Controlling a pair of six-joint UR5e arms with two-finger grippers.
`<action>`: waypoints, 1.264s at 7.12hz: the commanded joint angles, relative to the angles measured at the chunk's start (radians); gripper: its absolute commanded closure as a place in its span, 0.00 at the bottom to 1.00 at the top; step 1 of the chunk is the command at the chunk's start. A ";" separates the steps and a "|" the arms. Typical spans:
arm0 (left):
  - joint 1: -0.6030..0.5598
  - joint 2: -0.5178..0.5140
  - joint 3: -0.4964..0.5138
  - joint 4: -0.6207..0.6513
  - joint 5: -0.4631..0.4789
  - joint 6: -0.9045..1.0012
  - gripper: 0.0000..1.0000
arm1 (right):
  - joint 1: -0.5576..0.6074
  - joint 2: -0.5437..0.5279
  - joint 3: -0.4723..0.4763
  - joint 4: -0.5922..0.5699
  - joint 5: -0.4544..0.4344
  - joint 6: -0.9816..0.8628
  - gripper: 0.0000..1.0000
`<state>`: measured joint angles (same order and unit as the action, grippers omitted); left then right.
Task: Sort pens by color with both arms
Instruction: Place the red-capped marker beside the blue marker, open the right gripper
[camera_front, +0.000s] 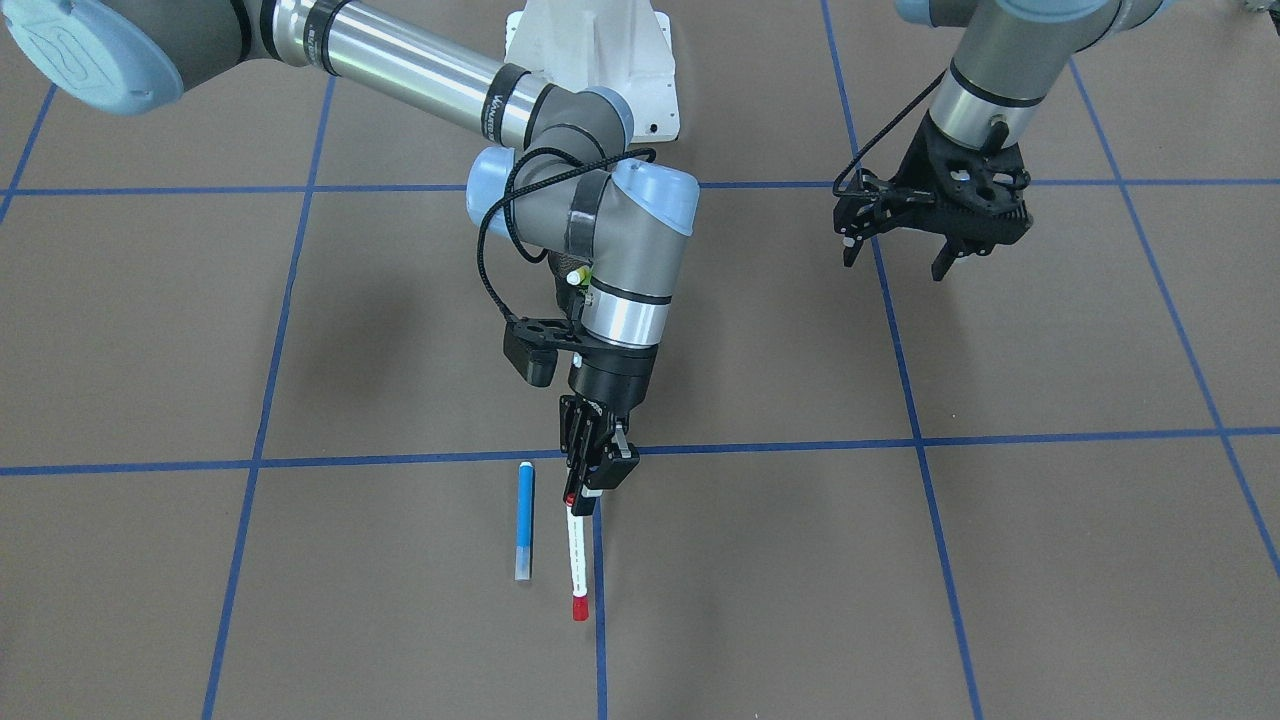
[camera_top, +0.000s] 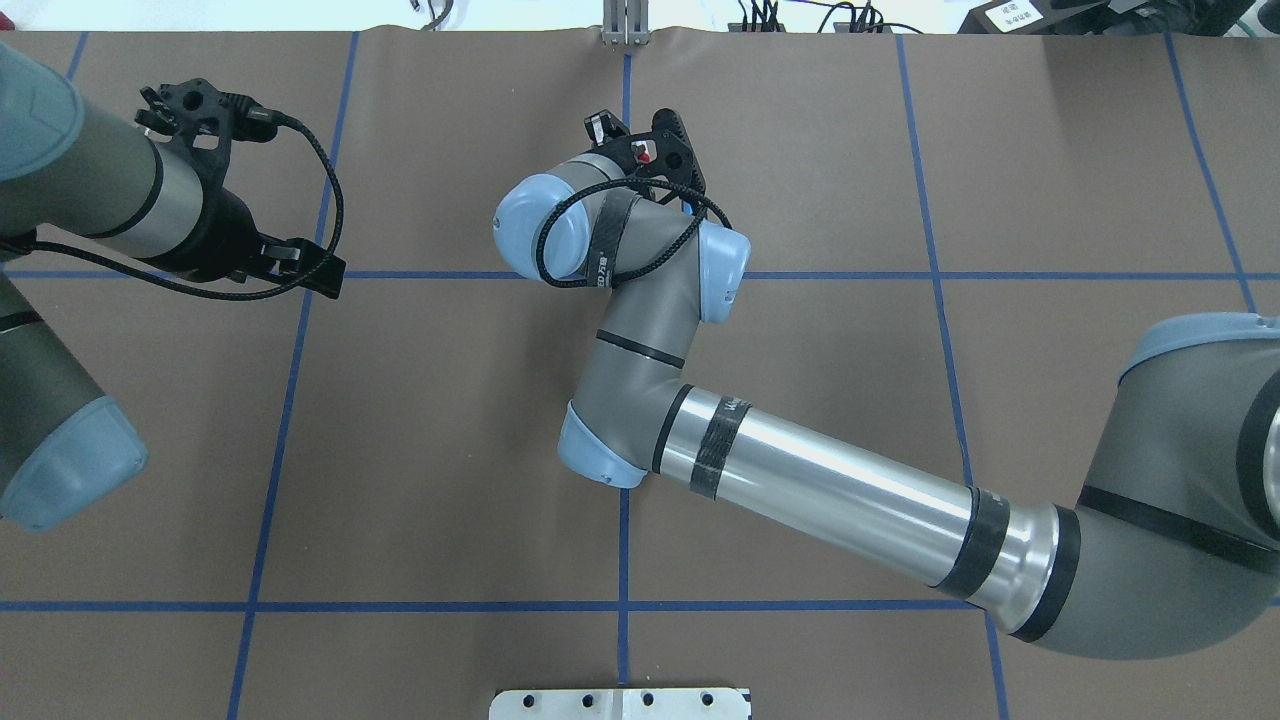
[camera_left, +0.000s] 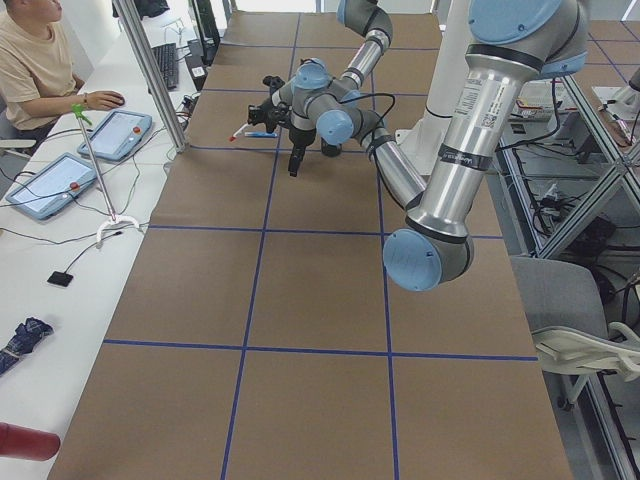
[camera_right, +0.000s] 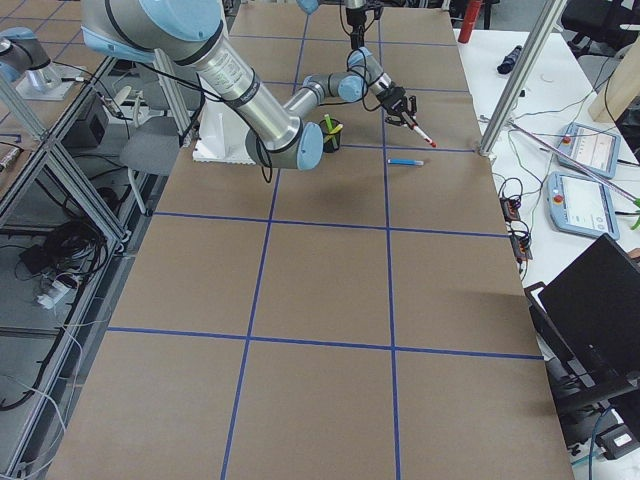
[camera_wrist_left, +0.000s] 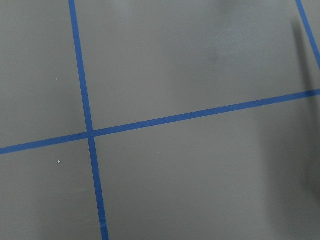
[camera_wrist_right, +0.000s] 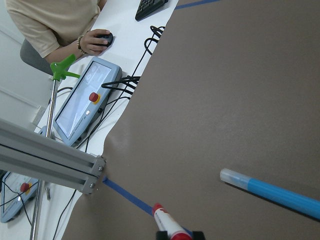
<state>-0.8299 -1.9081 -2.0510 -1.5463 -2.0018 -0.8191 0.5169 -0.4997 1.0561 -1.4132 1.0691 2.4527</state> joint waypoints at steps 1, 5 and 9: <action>0.000 0.000 0.000 0.000 0.000 0.000 0.00 | -0.024 0.003 -0.044 -0.004 -0.037 0.000 1.00; 0.000 0.000 0.002 0.000 0.000 0.000 0.00 | -0.047 0.007 -0.033 -0.004 -0.043 -0.033 0.80; 0.000 0.000 0.002 0.000 0.000 0.000 0.00 | -0.047 -0.003 0.007 0.000 -0.038 -0.173 0.01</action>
<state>-0.8299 -1.9083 -2.0496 -1.5462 -2.0018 -0.8191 0.4686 -0.4998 1.0455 -1.4147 1.0284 2.3321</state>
